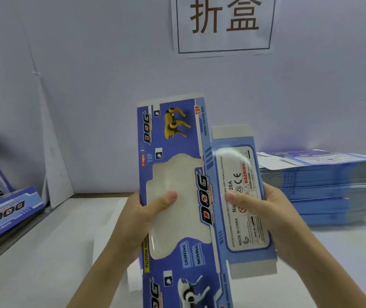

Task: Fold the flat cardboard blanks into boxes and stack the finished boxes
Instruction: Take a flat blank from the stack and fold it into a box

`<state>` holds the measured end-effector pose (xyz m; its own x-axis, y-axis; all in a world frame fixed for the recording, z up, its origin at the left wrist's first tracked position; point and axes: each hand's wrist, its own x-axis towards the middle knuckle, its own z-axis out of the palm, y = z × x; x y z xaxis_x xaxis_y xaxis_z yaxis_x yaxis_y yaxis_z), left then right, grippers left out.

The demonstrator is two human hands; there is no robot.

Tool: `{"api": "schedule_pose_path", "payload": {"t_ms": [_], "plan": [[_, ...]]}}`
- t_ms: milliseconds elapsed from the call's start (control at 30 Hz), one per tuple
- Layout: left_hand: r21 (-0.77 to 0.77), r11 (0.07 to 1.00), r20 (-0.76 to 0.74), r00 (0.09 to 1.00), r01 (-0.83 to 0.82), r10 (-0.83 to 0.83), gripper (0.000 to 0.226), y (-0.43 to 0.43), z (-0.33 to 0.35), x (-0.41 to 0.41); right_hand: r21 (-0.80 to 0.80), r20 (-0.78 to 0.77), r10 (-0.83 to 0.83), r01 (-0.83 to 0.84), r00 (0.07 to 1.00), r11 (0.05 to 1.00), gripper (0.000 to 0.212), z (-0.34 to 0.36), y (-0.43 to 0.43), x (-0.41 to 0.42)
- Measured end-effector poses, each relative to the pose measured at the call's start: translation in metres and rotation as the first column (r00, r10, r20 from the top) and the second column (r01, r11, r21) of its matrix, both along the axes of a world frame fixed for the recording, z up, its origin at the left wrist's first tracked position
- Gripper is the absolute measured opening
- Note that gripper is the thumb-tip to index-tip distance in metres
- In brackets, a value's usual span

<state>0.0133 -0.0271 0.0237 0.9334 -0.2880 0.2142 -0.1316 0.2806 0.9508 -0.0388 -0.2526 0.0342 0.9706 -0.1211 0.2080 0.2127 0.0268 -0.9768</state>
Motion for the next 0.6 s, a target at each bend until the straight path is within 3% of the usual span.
{"api": "schedule_pose_path", "payload": {"t_ms": [100, 300, 367, 400, 433, 500, 567, 600], "plan": [[0.004, 1.0, 0.017, 1.0, 0.007, -0.007, 0.044, 0.001, -0.001, 0.0, -0.023, 0.002, 0.001, -0.001, 1.0, 1.0, 0.045, 0.002, 0.001, -0.001], [0.068, 0.997, -0.079, 0.996, 0.034, -0.028, 0.05, 0.008, 0.002, 0.006, 0.027, 0.046, -0.016, 0.015, 0.999, 1.0, 0.039, -0.002, 0.003, 0.003], [0.132, 0.987, -0.157, 0.985, 0.094, -0.073, 0.049, 0.02, 0.002, 0.011, -0.014, 0.148, -0.172, 0.176, 0.974, 0.984, 0.029, -0.004, -0.001, 0.006], [0.176, 0.974, -0.207, 0.973, 0.142, -0.104, 0.051, 0.025, 0.003, 0.014, -0.125, 0.25, -0.253, 0.291, 0.935, 0.949, 0.038, -0.004, -0.006, 0.007], [0.217, 0.958, -0.257, 0.958, 0.186, -0.128, 0.053, 0.03, 0.002, 0.016, -0.307, 0.373, -0.275, 0.397, 0.886, 0.865, 0.056, -0.006, -0.013, 0.007], [0.239, 0.933, -0.319, 0.929, 0.269, -0.186, 0.045, 0.034, 0.002, 0.019, -0.684, 0.496, -0.086, 0.45, 0.864, 0.574, 0.096, -0.011, -0.024, 0.007], [0.203, 0.944, -0.331, 0.925, 0.261, -0.185, 0.038, 0.035, 0.001, 0.017, -0.871, 0.408, 0.113, 0.349, 0.906, 0.346, 0.123, -0.017, -0.023, 0.011], [0.154, 0.965, -0.327, 0.933, 0.211, -0.151, 0.04, 0.039, -0.004, 0.018, -0.899, 0.374, 0.182, 0.307, 0.91, 0.313, 0.123, -0.019, -0.018, 0.013]]}}
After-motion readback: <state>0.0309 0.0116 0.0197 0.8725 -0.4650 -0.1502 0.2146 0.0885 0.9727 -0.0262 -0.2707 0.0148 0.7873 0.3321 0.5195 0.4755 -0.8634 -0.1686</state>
